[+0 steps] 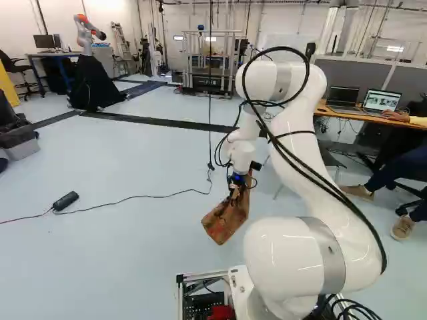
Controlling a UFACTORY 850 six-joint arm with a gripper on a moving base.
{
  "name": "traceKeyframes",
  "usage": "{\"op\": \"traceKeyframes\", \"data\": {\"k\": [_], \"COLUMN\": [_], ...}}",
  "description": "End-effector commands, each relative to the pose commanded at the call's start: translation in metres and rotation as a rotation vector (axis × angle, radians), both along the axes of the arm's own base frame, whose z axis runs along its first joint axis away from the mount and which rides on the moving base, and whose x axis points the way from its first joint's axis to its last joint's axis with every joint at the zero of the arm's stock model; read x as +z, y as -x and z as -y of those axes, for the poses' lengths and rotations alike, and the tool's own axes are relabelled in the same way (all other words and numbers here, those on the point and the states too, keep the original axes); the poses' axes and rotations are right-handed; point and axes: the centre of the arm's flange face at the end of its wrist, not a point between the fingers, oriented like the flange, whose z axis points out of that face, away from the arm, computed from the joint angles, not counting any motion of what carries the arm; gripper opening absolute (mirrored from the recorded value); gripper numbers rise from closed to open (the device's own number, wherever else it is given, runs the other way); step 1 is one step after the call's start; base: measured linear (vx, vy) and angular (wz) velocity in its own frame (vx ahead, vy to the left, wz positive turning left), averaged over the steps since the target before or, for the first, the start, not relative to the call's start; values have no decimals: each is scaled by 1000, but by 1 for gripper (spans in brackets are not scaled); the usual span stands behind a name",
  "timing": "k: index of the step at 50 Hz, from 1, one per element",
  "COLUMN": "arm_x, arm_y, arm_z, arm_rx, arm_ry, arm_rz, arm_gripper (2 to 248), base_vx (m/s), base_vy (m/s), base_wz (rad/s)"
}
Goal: Pick up the grocery bag from the ground
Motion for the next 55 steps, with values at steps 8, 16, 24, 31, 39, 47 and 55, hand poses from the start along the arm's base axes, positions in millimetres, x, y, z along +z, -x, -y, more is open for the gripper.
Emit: {"op": "traceKeyframes", "data": {"k": [8, 16, 24, 31, 39, 47, 55], "arm_x": [12, 24, 36, 46, 58, 70, 80], "arm_y": [8, 16, 25, 33, 44, 55, 66], "arm_z": [-2, -5, -7, -9, -12, -14, -16], "arm_rx": [3, 7, 10, 13, 16, 19, 21], "arm_ry": [0, 1, 1, 2, 2, 3, 3], "arm_rz": [4, 8, 13, 18, 22, 27, 32], "arm_gripper": [21, 21, 21, 21, 21, 21, 21], "base_vx": [0, 0, 0, 0, 0, 0, 0], "base_vy": [0, 0, 0, 0, 0, 0, 0], "base_wz": [0, 0, 0, 0, 0, 0, 0]}}
